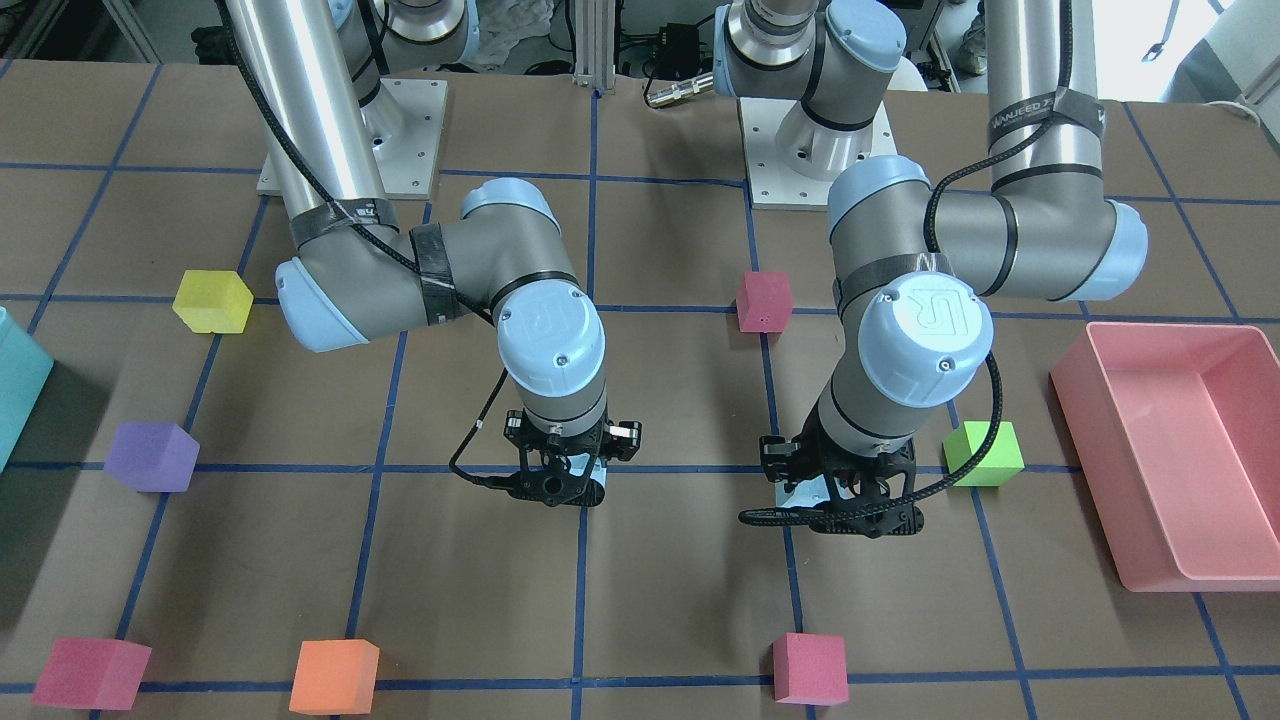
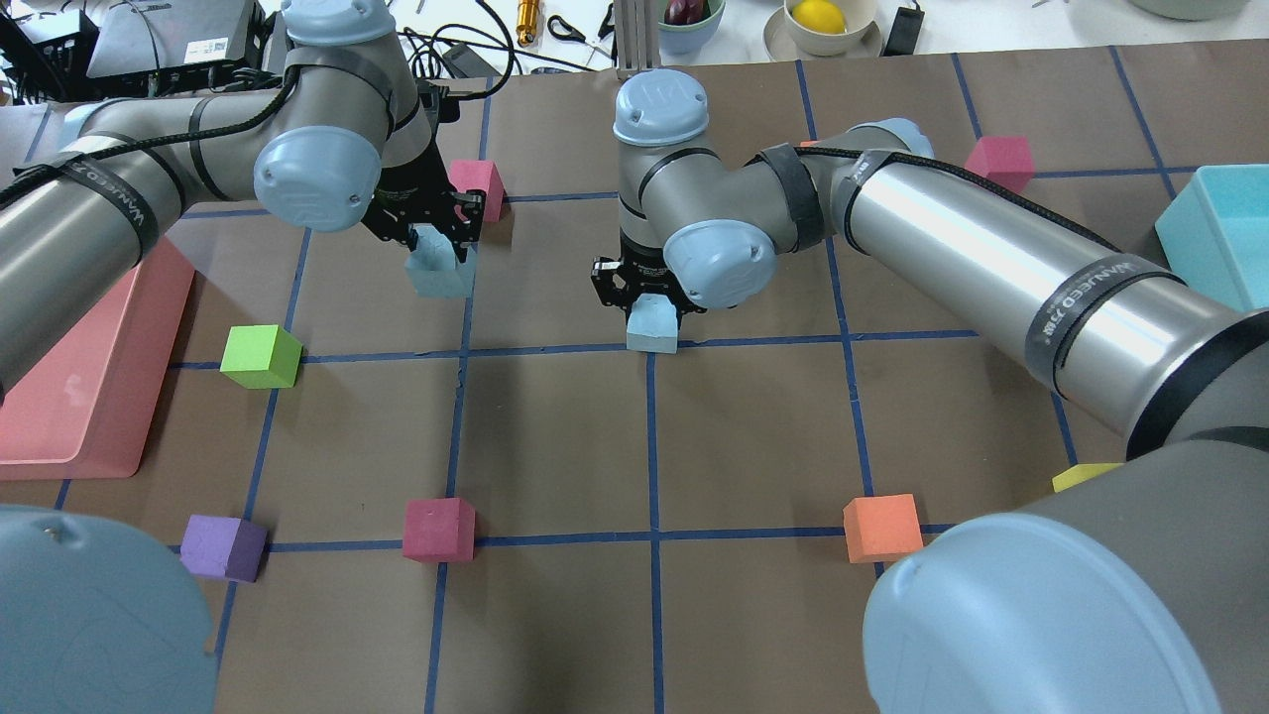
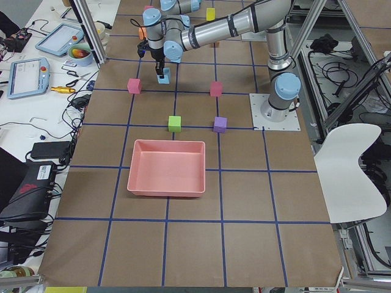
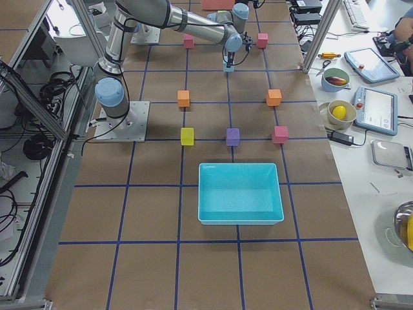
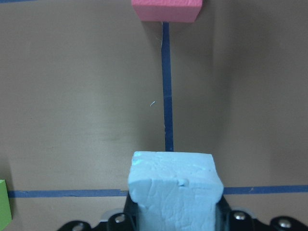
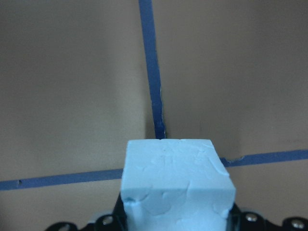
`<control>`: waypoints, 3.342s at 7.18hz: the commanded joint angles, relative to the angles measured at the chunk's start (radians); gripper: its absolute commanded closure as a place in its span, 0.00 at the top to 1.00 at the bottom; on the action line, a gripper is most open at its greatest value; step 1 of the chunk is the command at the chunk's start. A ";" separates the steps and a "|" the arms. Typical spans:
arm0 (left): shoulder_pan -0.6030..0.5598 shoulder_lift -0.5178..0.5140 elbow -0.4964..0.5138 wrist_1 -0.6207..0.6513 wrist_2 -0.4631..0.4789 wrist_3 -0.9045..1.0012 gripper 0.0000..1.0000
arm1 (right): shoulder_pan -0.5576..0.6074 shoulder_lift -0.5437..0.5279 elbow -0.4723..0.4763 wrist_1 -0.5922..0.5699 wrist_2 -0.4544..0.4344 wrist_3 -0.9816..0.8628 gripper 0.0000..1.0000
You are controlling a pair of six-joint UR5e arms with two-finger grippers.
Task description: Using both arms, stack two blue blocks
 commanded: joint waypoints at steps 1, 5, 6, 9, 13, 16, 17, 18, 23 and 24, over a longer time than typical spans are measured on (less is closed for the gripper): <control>-0.006 0.009 0.024 -0.034 0.001 -0.001 0.01 | 0.008 0.019 0.000 0.003 0.004 0.007 0.02; -0.010 0.029 0.032 -0.052 -0.002 -0.001 0.01 | 0.009 0.022 0.003 -0.008 0.004 0.005 0.74; -0.012 0.033 0.030 -0.057 -0.007 -0.002 0.01 | 0.009 0.022 0.004 -0.008 0.004 0.005 0.92; -0.029 0.041 0.032 -0.064 -0.034 -0.030 0.01 | 0.005 0.010 -0.025 0.004 -0.013 -0.005 1.00; -0.136 0.027 0.026 -0.060 -0.062 -0.160 0.01 | -0.147 -0.155 -0.105 0.219 -0.045 -0.155 1.00; -0.286 -0.009 0.035 -0.011 -0.123 -0.361 0.01 | -0.247 -0.296 -0.085 0.380 -0.055 -0.344 1.00; -0.317 -0.034 0.035 0.020 -0.122 -0.386 0.01 | -0.267 -0.335 -0.044 0.382 -0.058 -0.382 1.00; -0.322 -0.060 0.035 0.070 -0.120 -0.406 0.01 | -0.279 -0.378 0.022 0.374 -0.058 -0.390 1.00; -0.326 -0.082 0.038 0.077 -0.117 -0.406 0.01 | -0.288 -0.472 0.055 0.394 -0.085 -0.387 1.00; -0.326 -0.080 0.027 0.077 -0.117 -0.407 0.03 | -0.296 -0.488 0.058 0.397 -0.078 -0.393 1.00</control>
